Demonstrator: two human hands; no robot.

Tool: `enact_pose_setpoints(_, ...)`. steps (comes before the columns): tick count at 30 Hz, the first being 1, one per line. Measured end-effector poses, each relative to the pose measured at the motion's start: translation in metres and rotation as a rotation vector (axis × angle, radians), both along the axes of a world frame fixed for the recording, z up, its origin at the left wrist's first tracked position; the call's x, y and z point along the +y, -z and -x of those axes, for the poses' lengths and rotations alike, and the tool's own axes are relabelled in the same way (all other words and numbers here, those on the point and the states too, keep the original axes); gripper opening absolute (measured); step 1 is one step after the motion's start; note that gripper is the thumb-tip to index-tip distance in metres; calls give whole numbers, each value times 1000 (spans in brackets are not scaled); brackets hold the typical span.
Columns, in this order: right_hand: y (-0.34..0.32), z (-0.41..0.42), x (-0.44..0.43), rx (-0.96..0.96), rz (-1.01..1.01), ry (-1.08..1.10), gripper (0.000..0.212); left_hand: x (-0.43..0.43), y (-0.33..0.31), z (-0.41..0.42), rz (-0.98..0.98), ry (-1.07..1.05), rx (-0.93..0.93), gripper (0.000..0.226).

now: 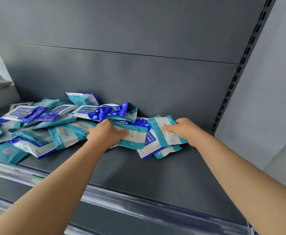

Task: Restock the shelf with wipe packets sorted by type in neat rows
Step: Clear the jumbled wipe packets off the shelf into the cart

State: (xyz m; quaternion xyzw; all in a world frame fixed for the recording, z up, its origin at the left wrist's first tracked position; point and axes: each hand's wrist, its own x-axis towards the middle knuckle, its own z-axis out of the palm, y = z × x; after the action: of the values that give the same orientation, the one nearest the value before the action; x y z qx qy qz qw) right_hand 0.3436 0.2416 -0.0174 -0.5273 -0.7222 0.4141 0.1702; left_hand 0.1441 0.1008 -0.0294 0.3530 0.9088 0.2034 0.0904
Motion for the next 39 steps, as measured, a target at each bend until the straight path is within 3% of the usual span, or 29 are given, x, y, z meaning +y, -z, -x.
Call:
enact_pose_setpoints(7,-5,11,-26,209,146,7,20,-4,-12,-10,-26,107,-149,56)
enact_pose_setpoints(13,-5,14,-41,191,229,-14,31,-8,-12,-12,-111,105,-278,62)
enact_pose_setpoints(17,-8,18,-50,192,172,-51,34,-12,-7,-8,-240,112,-502,62)
enact_pose_setpoints(26,-9,6,-61,309,297,-54,27,-21,-4,-19,-388,158,-932,83)
enact_pose_setpoints(30,-10,-2,-65,366,305,-38,26,-21,-3,-32,-468,155,-1077,70)
enact_pose_setpoints(35,-11,-24,-65,397,285,-9,31,-16,5,-51,-474,206,-1119,67)
enact_pose_setpoints(37,-11,-33,-66,420,277,-9,31,-14,6,-58,-458,236,-1093,78)
enact_pose_setpoints(39,-12,-41,-68,448,264,0,36,-11,3,-64,-445,258,-1040,75)
